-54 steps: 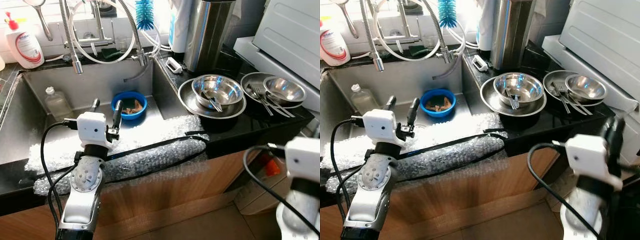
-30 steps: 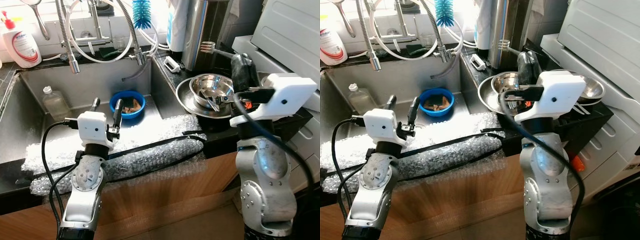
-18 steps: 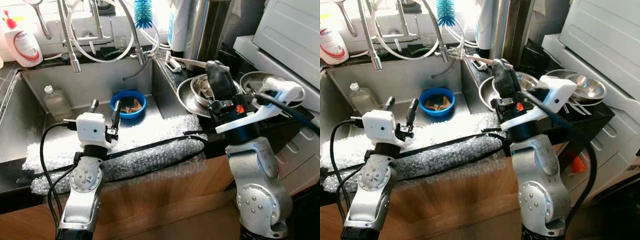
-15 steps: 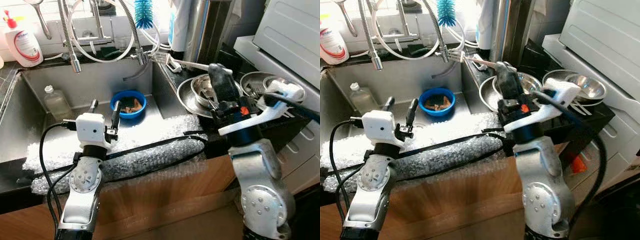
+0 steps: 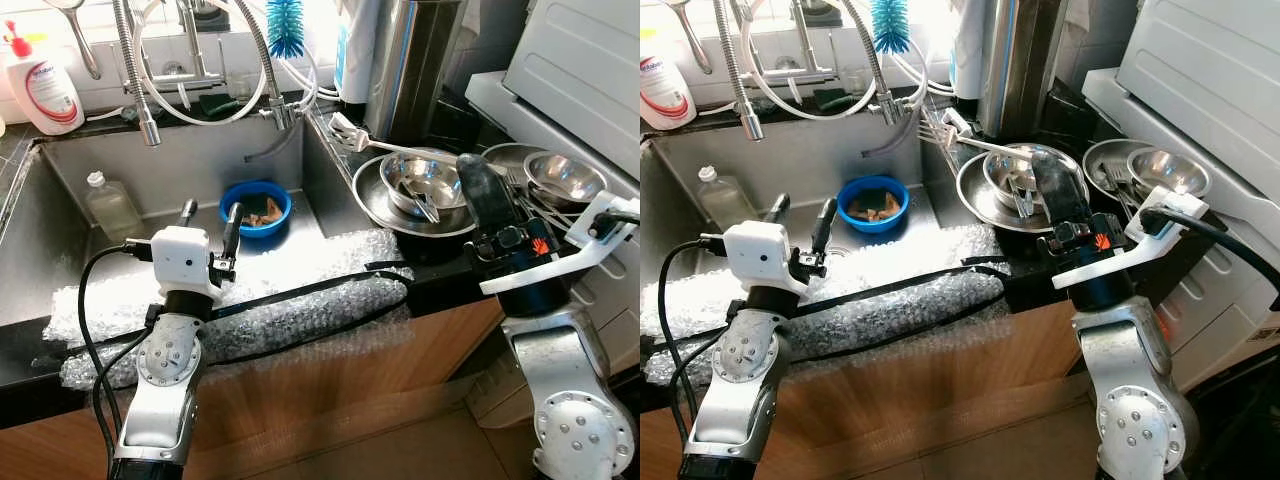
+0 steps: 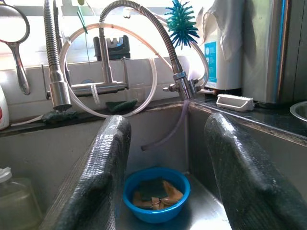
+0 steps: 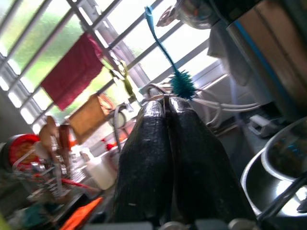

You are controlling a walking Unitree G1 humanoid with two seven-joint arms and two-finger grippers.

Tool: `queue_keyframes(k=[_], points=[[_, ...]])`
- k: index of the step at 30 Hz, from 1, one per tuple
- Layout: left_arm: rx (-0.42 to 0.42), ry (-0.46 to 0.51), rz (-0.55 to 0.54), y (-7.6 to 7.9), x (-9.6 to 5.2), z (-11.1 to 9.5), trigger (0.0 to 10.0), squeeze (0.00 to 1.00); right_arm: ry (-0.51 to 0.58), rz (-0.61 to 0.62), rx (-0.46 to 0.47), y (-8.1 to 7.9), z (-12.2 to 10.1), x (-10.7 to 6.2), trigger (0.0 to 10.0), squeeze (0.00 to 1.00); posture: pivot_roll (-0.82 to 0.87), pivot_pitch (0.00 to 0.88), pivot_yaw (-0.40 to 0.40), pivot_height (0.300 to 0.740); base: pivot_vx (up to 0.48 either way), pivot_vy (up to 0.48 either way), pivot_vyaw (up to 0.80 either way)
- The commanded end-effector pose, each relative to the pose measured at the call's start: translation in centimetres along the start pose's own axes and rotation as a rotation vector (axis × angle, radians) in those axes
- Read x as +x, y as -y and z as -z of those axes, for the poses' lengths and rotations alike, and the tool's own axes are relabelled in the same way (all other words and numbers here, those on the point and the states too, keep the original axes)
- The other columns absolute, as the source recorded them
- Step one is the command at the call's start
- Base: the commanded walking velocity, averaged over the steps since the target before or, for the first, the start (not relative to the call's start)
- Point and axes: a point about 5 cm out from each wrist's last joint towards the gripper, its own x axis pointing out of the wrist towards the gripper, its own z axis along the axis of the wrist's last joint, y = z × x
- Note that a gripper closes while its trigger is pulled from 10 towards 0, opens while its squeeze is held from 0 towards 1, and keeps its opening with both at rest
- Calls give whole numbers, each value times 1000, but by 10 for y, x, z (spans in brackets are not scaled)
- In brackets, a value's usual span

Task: Kitchen organization

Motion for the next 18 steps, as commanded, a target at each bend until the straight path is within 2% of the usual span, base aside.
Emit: queue_keyframes(k=[1, 2, 6, 9, 10, 12, 14, 15, 18], points=[[-17, -6, 6, -1, 0, -1, 10000, 0, -7, -12, 45, 2, 1, -3, 10000, 0, 44, 65, -39, 740, 0, 0, 0], [-17, -6, 6, -1, 0, -1, 10000, 0, -7, -12, 45, 2, 1, -3, 10000, 0, 44, 65, -39, 740, 0, 0, 0], [-19, -11, 11, -1, 0, -1, 10000, 0, 23, 7, 136, 7, 4, -6, 10000, 0, 49, 69, -38, 740, 0, 0, 0], [-51, -18, 23, 1, 0, 0, 10000, 0, 67, 4, 221, 7, 6, -7, 10000, 0, 57, 70, -37, 740, 0, 0, 0], [-88, -25, 23, 2, 2, -1, 10000, 0, 79, -7, 265, 7, 9, -10, 10000, 0, 57, 73, -37, 740, 0, 0, 0], [-119, -30, 17, 2, 3, -2, 10000, 0, 72, -7, 283, 8, 12, -12, 10000, 0, 57, 74, -37, 740, 0, 0, 0], [-185, -48, -5, -1, 4, -1, 10000, 0, 53, -9, 306, 9, 17, -16, 10000, 0, 58, 76, -38, 740, 0, 0, 0], [-185, -48, -5, -1, 4, -1, 10000, 0, 53, -9, 306, 9, 17, -16, 10000, 0, 58, 76, -38, 740, 0, 0, 0], [-292, -47, -10, -3, 8, -5, 10000, 0, 33, -11, 337, 10, 25, -21, 10000, 0, 61, 78, -39, 740, 0, 0, 0]])
